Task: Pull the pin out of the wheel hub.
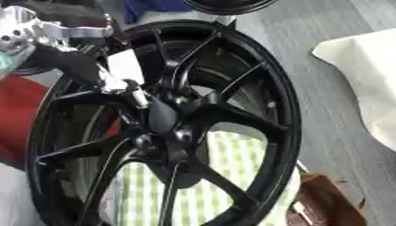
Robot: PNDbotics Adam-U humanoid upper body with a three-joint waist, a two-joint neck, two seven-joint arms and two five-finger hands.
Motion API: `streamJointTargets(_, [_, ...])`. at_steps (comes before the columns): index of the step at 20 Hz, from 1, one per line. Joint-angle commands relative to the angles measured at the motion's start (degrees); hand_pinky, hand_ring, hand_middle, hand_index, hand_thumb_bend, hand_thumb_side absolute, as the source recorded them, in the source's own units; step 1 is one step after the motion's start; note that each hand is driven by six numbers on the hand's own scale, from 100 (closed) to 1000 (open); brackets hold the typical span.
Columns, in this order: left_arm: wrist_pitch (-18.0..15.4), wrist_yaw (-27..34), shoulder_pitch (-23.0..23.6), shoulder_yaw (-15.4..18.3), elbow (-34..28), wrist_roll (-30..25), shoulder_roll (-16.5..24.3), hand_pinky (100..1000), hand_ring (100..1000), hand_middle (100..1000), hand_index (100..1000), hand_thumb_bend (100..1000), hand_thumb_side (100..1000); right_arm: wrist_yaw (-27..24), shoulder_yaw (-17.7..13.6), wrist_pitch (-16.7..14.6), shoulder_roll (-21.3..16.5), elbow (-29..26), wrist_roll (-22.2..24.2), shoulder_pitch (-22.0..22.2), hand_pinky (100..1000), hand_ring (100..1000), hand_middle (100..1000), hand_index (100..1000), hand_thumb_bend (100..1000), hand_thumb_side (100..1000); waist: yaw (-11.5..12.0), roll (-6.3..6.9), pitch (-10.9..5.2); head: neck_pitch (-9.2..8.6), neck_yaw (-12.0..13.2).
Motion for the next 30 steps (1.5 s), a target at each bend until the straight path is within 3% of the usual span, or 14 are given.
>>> streamJointTargets(1, [-0.30, -1.20, -1.09, 0.26, -0.70, -1.26, 1.58, 801, 661, 478, 655, 345, 343, -0.38, -0.49, -1.06, -0.30, -0.71, -0.67, 0.19, 410, 611, 405, 620, 270, 248, 0.00, -0.57, -1.40, -0.54, 0.04])
streamJointTargets(2, [-0.39, -1.35, -1.05, 0.22, -0.64, -1.56, 1.54, 795, 649, 466, 640, 317, 289, -0.39, -0.49, -1.13, -0.31, -0.71, -0.67, 0.20, 410, 611, 405, 620, 270, 248, -0.03, -0.58, -1.41, -0.61, 0.05])
streamJointTargets(6, [0.01, -0.67, -1.07, 0.32, -0.64, -1.94, 1.33, 791, 627, 441, 615, 197, 313, -0.42, -0.53, -1.19, -0.25, -0.71, -0.67, 0.20, 410, 612, 403, 620, 271, 248, -0.14, -0.62, -1.42, -0.67, 0.05])
streamJointTargets(10, [0.69, 0.72, -1.40, 0.43, -1.51, -1.98, 1.38, 787, 609, 408, 585, 131, 347, -0.57, -0.57, -1.03, -0.18, -0.71, -0.67, 0.10, 411, 613, 402, 620, 273, 247, -0.10, -0.62, -1.44, -0.63, 0.09])
streamJointTargets(12, [1.11, 1.34, -1.55, 0.50, -1.92, -1.99, 1.44, 785, 602, 395, 570, 100, 299, -0.72, -0.62, -0.91, -0.17, -0.71, -0.67, 0.03, 411, 613, 402, 621, 273, 248, -0.06, -0.64, -1.45, -0.66, 0.09])
streamJointTargets(17, [2.02, 2.79, -1.83, 0.91, -3.38, -1.99, 2.05, 780, 582, 348, 519, 100, 165, -0.90, -0.88, -0.79, 0.10, -0.71, -0.67, 0.05, 412, 615, 401, 621, 276, 248, -0.05, -0.81, -1.52, -0.47, 0.07])
streamJointTargets(20, [2.59, 3.49, -1.92, 1.18, -4.26, -1.99, 2.41, 780, 582, 348, 519, 100, 165, -0.97, -0.96, -0.76, 0.15, -0.71, -0.67, 0.07, 412, 615, 401, 621, 276, 248, -0.04, -0.84, -1.55, -0.42, 0.06])
streamJointTargets(21, [2.72, 3.59, -1.94, 1.20, -4.41, -1.98, 2.46, 777, 555, 285, 430, 100, 166, -0.98, -0.97, -0.76, 0.16, -0.71, -0.67, 0.07, 413, 615, 401, 621, 276, 249, -0.04, -0.84, -1.55, -0.42, 0.07])
streamJointTargets(30, [6.33, 9.48, -3.15, 7.75, -11.28, -0.68, 5.25, 793, 531, 249, 423, 100, 212, -0.66, -0.87, -1.07, 0.36, -0.71, -0.67, 0.50, 414, 615, 402, 622, 281, 247, 0.58, -1.51, -2.00, -0.35, -0.28])
